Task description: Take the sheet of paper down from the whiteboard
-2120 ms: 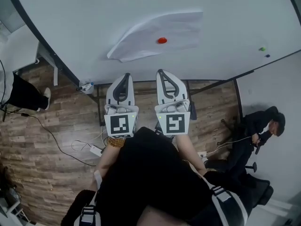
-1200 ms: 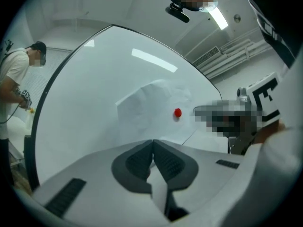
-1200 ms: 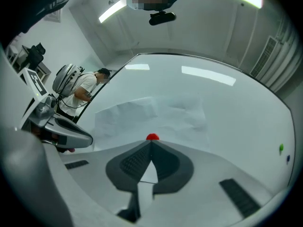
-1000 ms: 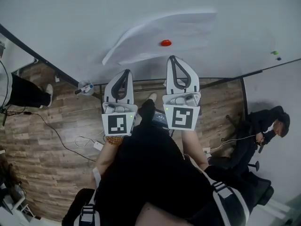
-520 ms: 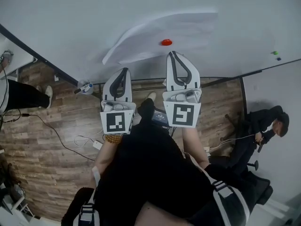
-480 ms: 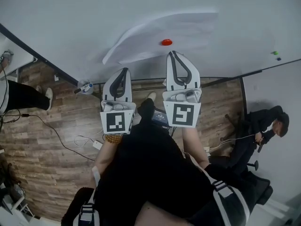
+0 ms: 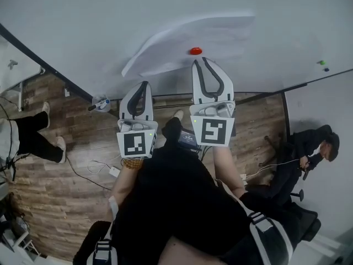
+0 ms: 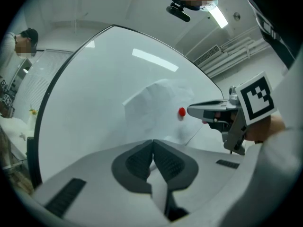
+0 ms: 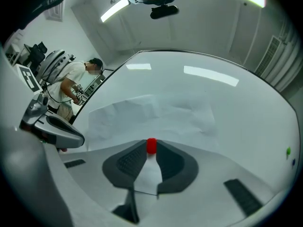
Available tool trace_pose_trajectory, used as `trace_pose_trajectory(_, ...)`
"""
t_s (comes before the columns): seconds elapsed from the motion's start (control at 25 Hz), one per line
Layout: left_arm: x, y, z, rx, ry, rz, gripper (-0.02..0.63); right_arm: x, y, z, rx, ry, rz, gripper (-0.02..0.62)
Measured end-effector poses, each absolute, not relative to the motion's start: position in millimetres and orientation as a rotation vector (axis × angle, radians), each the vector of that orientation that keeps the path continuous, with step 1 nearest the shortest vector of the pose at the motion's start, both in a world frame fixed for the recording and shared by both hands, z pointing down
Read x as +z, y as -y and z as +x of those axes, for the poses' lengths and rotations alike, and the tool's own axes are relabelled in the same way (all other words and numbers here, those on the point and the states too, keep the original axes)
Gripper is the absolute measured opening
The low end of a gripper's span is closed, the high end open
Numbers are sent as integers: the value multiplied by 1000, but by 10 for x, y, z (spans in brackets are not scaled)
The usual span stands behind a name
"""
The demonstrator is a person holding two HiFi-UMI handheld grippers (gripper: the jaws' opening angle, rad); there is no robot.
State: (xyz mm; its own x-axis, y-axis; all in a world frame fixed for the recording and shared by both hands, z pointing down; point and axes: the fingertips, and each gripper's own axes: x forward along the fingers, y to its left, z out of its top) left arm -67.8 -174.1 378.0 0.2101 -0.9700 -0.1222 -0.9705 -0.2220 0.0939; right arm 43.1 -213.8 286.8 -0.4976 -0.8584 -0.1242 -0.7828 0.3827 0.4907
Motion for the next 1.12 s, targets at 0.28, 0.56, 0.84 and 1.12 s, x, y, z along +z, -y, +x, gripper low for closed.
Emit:
trace_pose_trajectory(0.28, 3796, 1732, -714, 217, -1953, -2427, 12, 2865, 2189, 396, -775, 2454, 1451, 91)
trace_pose_trajectory(0.56, 3801, 1736, -770, 234, -1972, -2425, 12, 2900, 2266, 370, -799, 2394, 1439, 126)
trace_pose_trajectory(0.84, 3839, 1734, -809, 211, -1986, -2419, 12, 2900, 2318, 354, -808, 2369, 1453, 135)
trace_pose_trajectory(1.12, 3835, 1730, -849, 210, -1995, -2408, 12, 2888, 2356, 319, -807, 2366, 1470, 135)
